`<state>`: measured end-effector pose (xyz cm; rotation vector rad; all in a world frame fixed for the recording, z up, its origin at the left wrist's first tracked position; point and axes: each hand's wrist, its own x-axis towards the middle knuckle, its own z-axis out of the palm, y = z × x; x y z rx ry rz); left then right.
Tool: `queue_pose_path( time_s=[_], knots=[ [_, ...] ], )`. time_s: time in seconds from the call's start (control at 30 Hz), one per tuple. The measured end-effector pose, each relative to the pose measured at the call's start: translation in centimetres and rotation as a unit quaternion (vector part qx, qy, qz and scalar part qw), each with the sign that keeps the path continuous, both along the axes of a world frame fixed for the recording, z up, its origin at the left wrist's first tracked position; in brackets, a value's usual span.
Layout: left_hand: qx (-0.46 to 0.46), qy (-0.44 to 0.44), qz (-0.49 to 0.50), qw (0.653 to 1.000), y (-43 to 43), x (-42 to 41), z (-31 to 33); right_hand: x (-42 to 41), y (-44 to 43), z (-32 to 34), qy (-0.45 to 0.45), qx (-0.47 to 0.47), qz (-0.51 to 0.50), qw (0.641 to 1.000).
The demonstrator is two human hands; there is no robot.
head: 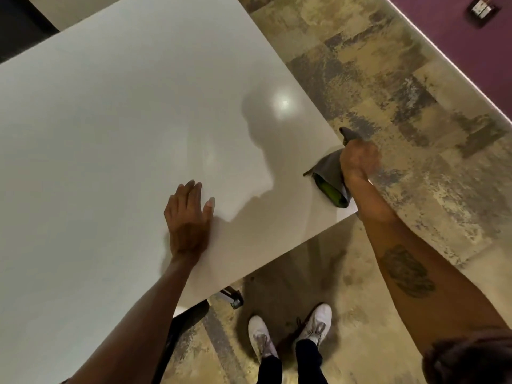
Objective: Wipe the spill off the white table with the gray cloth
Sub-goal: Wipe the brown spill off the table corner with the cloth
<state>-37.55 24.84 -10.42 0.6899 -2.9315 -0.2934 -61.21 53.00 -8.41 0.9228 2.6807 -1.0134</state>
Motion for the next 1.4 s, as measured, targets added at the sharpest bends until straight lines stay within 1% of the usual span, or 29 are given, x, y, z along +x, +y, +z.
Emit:
queue_pose_path(
  time_s=[0.03,0.13,0.23,0.27,0.33,0.4,0.47,0.53,0.63,0.73,0.8,0.83,0.9,0.97,1.07,1.17,1.27,1.4],
  knots=[
    [-0.004,-0.003,-0.001,1.000,0.0,-0.1,-0.1,-0.4,-0.6,-0.1,-0.003,0.016,0.025,1.000],
    [0.003,-0.018,-0.005,1.000,-0.3,-0.2,-0.1,-1.6,-1.7,-0.3,0.005,0.033,0.056,0.998],
    [0.013,-0.029,-0.014,0.999,-0.7,0.1,-0.4,-2.2,-2.7,-0.3,0.028,0.042,0.133,0.990],
    [0.017,-0.032,-0.017,0.999,-0.8,0.3,-0.4,-2.3,-3.4,-0.1,0.041,0.045,0.137,0.989],
    [0.023,-0.036,-0.020,0.999,-0.9,0.3,-0.4,-2.9,-5.2,0.3,0.084,0.053,0.096,0.990],
    [0.032,-0.035,-0.020,0.999,-1.0,0.1,-0.4,-3.9,-7.0,0.6,0.138,0.026,0.066,0.988],
    [0.039,-0.035,-0.015,0.999,-1.0,0.0,-0.4,-5.2,-8.5,0.6,0.165,-0.009,0.068,0.984],
    [0.041,-0.036,-0.012,0.998,-1.0,0.0,-0.4,-6.5,-9.6,0.3,0.177,-0.020,0.081,0.981],
    [0.047,-0.039,-0.010,0.998,-1.0,0.0,-0.3,-8.3,-11.4,-0.1,0.190,-0.039,0.125,0.973],
    [0.053,-0.031,-0.012,0.998,-1.1,0.0,-0.3,-10.2,-12.9,-0.5,0.220,-0.069,0.198,0.953],
    [0.056,-0.023,-0.012,0.998,-1.1,0.0,-0.3,-11.5,-13.5,-0.9,0.207,-0.075,0.266,0.939],
    [0.056,-0.020,-0.011,0.998,-1.1,0.0,-0.3,-11.9,-13.8,-1.0,0.197,-0.073,0.316,0.925],
    [0.056,-0.015,-0.010,0.998,-1.2,0.0,-0.2,-12.6,-14.3,-1.0,0.178,-0.058,0.422,0.887],
    [0.057,-0.014,-0.014,0.998,-1.3,0.0,-0.3,-13.0,-14.4,-0.6,0.168,-0.054,0.482,0.858],
    [0.062,-0.016,-0.018,0.998,-1.5,0.1,-0.4,-12.8,-14.3,0.0,0.156,-0.066,0.522,0.836],
    [0.063,-0.013,-0.018,0.998,-1.6,0.1,-0.4,-11.3,-14.3,0.5,0.144,-0.099,0.552,0.816],
    [0.064,0.000,-0.021,0.998,-1.6,0.2,-0.4,-8.6,-14.0,0.7,0.129,-0.131,0.570,0.801],
    [0.067,0.012,-0.018,0.997,-1.4,0.2,-0.4,-3.9,-13.3,0.5,0.101,-0.148,0.596,0.783]
  ],
)
